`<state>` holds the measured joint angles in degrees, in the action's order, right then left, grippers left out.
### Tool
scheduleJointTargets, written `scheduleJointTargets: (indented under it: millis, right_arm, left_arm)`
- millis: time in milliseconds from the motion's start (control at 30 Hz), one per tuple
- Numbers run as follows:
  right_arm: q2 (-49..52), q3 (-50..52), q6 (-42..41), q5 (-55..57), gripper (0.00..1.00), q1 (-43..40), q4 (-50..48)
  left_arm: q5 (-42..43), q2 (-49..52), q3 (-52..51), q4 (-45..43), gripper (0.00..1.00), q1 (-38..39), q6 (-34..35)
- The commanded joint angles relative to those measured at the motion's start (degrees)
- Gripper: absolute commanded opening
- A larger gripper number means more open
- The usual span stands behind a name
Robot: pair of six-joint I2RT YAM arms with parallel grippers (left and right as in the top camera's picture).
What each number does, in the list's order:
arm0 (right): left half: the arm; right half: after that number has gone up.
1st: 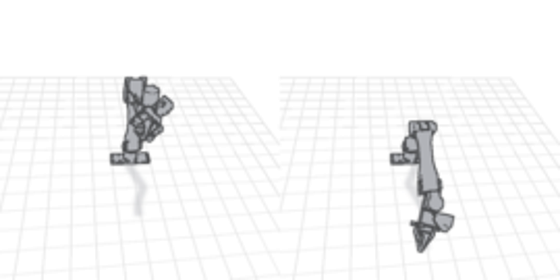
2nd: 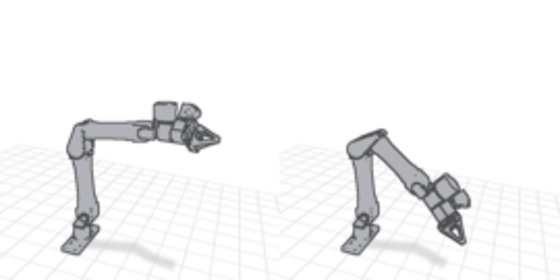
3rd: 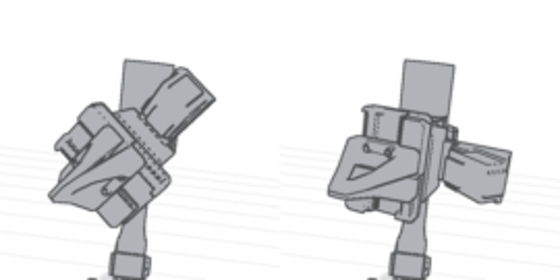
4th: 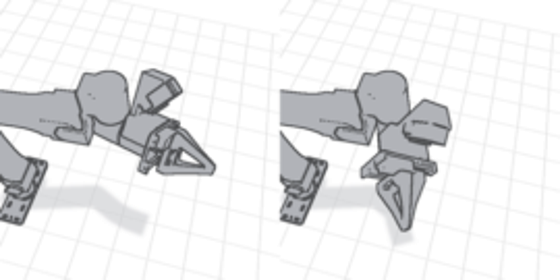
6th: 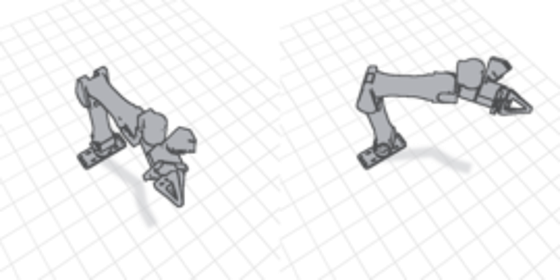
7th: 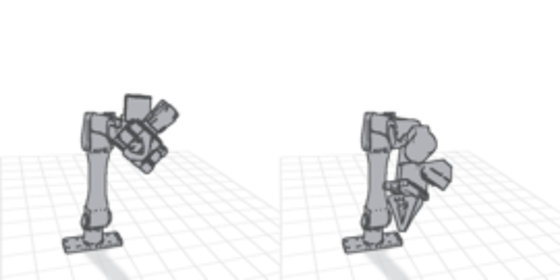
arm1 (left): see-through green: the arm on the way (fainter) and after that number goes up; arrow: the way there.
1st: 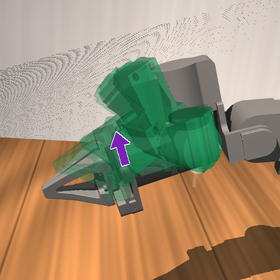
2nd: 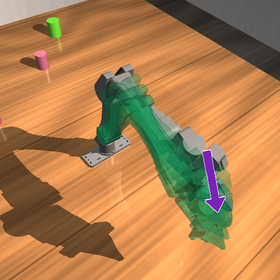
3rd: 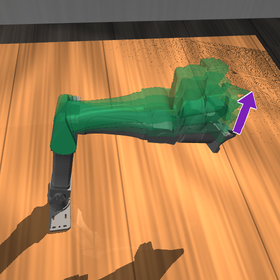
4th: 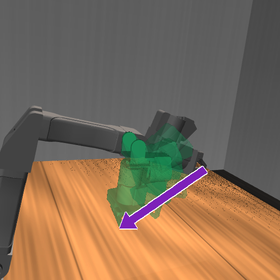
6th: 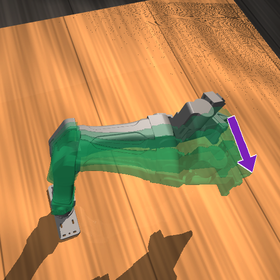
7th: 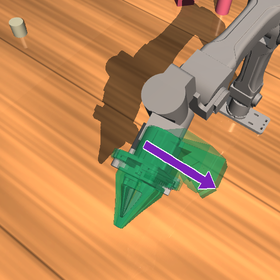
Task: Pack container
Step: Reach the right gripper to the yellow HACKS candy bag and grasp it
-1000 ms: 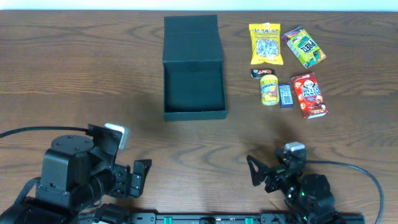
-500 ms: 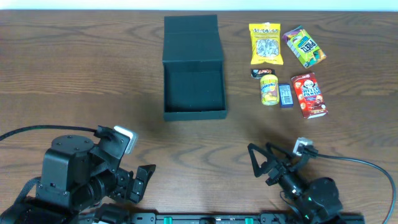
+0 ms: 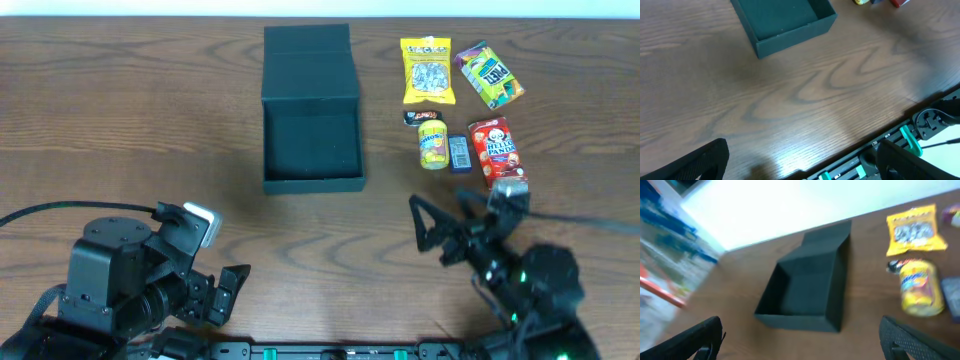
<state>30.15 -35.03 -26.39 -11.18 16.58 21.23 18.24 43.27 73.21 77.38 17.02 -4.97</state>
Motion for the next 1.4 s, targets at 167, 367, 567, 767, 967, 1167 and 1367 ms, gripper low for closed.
scheduleJointTargets:
  millis: [167,367,567,767,967,1167,1367]
  right_arm:
    - [24.7,-15.2,11.9,-1.4,0.99,-7.0,0.3]
    - [45.9,-27.9,14.6,-8.8,0.99,-14.1,0.2]
    - [62.0,-39.0,17.0,-8.8,0.99,-16.9,0.4]
    - [75.4,-47.5,17.3,-8.7,0.99,-18.8,-1.7]
    - [86.2,-54.1,17.3,-8.3,0.99,-20.2,-2.7]
    - [93.9,-57.3,17.2,-8.3,0.99,-20.8,-6.6]
    - [98.4,-57.4,14.4,-7.6,0.99,-20.7,-11.8]
  left_arm:
    - [0.2,-0.2,-0.2,0.0,0.95,-0.1,-1.1]
    - [0.2,-0.2,-0.2,0.0,0.95,-0.1,-1.1]
    - [0.2,-0.2,-0.2,0.0,0.95,-0.1,-1.1]
    - [0.2,-0.2,-0.2,0.0,0.95,-0.1,-1.1]
    - [0.2,-0.2,-0.2,0.0,0.95,-0.1,-1.1]
    - [0.2,-0.2,-0.2,0.0,0.95,-0.1,-1.1]
    - [0.2,-0.2,-0.2,0.0,0.95,-0.1,-1.1]
